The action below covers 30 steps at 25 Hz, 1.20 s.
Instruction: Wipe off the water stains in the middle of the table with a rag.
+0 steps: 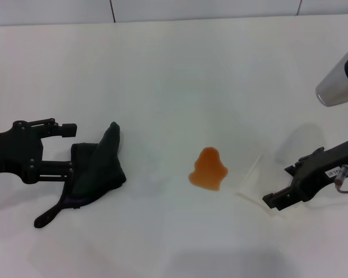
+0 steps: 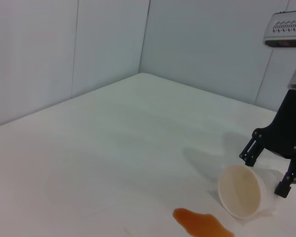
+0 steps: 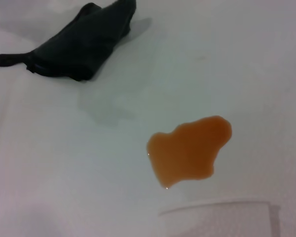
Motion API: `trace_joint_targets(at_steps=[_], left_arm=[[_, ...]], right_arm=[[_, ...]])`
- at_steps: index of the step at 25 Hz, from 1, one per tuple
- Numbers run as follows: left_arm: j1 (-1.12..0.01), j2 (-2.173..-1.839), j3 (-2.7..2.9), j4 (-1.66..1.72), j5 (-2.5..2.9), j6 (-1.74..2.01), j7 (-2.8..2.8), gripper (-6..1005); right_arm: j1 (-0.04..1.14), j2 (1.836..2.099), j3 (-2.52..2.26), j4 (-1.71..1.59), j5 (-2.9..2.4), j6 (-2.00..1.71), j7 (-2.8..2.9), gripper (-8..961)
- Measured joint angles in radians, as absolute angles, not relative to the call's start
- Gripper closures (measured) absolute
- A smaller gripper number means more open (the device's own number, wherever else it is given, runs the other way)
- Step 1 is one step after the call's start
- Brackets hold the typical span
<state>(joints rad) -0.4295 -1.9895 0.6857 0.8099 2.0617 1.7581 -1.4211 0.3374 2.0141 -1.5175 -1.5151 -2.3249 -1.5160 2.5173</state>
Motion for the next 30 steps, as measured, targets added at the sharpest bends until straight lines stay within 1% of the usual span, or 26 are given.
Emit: trace_joint_targets(at_steps=[10, 15, 22, 30], left_arm=[[-0.429, -1.992, 0.686, 0.810, 2.062, 1.756, -1.422, 129], [-0.429, -1.992, 0.686, 0.810, 2.062, 1.755, -1.421, 129], [-0.429, -1.993, 0.686, 0.810, 2.062, 1.754, -1.420, 129], [-0.432, -1.993, 0.686, 0.810, 2.061, 1.745, -1.420, 130]], right_arm=[[0.338, 2.014, -1.519, -1.511, -2.327, -1.514, 2.518, 131], [0.338, 2.014, -1.519, -1.511, -2.330, -1.514, 2.522, 216], [0.337, 2.014, -1.505, -1.529, -2.330, -1.513, 2.526, 236], [0.339, 2.013, -1.387, -1.566, -2.288, -1.491, 2.487, 248]])
